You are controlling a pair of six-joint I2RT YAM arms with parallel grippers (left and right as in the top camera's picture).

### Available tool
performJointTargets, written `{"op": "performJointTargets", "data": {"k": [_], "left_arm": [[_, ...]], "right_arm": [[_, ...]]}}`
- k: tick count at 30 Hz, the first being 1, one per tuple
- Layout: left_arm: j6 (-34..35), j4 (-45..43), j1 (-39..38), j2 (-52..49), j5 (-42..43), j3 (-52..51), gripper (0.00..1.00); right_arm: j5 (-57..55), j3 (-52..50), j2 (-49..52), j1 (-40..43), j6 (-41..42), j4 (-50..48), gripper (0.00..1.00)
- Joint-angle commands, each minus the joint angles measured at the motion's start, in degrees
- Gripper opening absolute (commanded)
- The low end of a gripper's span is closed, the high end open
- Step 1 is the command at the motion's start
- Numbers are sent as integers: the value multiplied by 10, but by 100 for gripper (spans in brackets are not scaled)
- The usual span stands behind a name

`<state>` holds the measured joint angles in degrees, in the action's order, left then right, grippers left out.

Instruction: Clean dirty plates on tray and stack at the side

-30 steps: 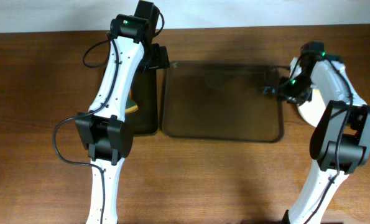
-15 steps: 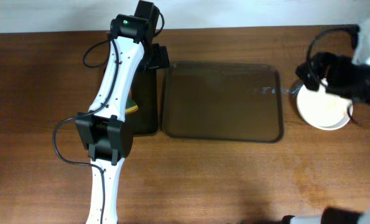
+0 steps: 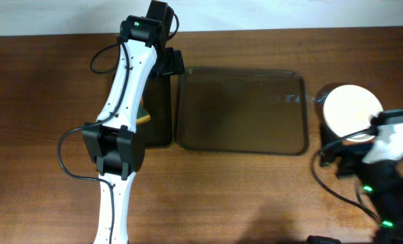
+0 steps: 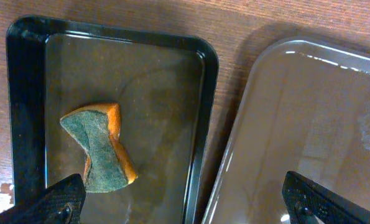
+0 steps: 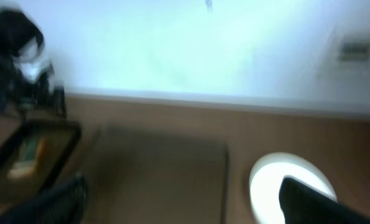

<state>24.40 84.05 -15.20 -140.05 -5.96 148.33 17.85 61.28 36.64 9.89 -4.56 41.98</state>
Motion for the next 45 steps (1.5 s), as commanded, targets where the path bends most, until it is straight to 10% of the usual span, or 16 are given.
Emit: {"op": "performJointTargets", "data": {"k": [1, 5, 11, 35, 45], "left_arm": [[-7, 0, 3, 11, 2, 1, 100], [-7, 0, 3, 11, 2, 1, 100], [-7, 0, 3, 11, 2, 1, 100], [-8, -40, -12, 35, -15, -1, 99], [-189, -542, 11, 622, -24, -709, 99]], "right_arm": [[23, -251, -110, -68, 1, -180, 98], [3, -487, -228, -117, 1, -389, 98], [-32, -602, -334, -130, 4, -421, 98], [-95, -610, -362, -129, 3, -383, 98], [-95, -610, -362, -129, 3, -383, 98]]}}
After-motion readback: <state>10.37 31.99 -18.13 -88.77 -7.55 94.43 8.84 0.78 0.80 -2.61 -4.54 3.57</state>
